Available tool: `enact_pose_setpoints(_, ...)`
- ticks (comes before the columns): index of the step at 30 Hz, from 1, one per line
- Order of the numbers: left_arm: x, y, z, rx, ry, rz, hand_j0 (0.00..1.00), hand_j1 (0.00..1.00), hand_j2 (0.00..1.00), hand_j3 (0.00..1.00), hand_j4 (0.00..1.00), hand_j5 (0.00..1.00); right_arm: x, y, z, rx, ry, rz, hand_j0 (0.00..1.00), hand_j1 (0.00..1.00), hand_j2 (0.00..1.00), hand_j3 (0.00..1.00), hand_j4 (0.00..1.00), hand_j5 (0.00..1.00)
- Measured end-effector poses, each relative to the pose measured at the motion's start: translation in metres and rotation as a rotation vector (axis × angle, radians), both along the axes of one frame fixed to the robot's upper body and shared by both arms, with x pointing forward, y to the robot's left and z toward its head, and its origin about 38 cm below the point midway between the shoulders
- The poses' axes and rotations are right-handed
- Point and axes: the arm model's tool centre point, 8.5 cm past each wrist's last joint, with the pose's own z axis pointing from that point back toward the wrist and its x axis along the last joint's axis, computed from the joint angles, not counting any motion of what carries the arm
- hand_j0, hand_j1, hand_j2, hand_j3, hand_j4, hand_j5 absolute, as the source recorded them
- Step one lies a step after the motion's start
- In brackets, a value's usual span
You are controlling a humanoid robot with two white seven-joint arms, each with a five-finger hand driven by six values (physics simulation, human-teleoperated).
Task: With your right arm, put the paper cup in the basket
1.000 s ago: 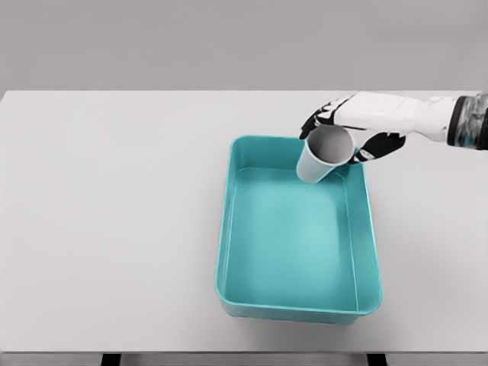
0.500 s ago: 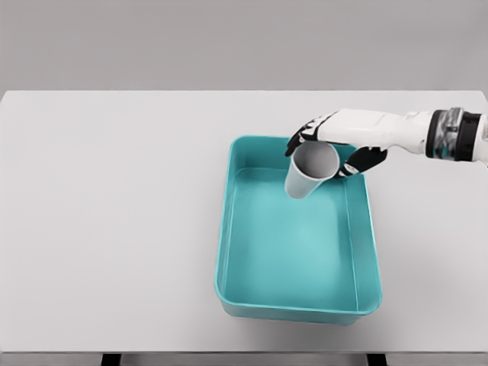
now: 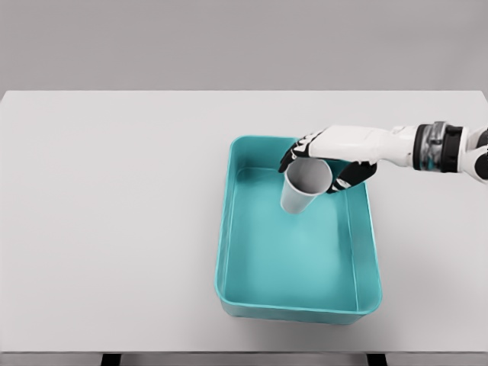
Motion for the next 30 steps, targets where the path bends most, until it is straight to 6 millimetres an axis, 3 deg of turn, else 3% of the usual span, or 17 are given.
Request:
enact_pose_setpoints(16, 0.0000, 0.0000, 0.0000, 0.000, 0.000, 0.000, 1.00, 1.00, 1.00, 1.00, 1.00, 1.00, -0.0007, 0.0009, -0.0082, -0.017, 0.023, -0.013, 0.79, 0.79, 0.79, 0.79, 0.79, 0.79)
enact_pose_setpoints(25, 0.0000, 0.0000, 0.0000, 0.000, 0.000, 0.000, 1.00, 1.00, 1.00, 1.00, 1.00, 1.00, -0.0007, 0.0012, -0.0083, -0.016, 0.023, -0.012, 0.91, 0.91, 0.91, 0.91, 0.91, 0.91)
enact_pose_setpoints(30, 0.0000, 0.0000, 0.0000, 0.000, 0.000, 0.000, 1.00, 1.00, 1.00, 1.00, 1.00, 1.00, -0.0007, 0.0008, -0.0083, -0.017, 0.023, -0.013, 0.91, 0.91, 0.91, 0.91, 0.91, 0.91)
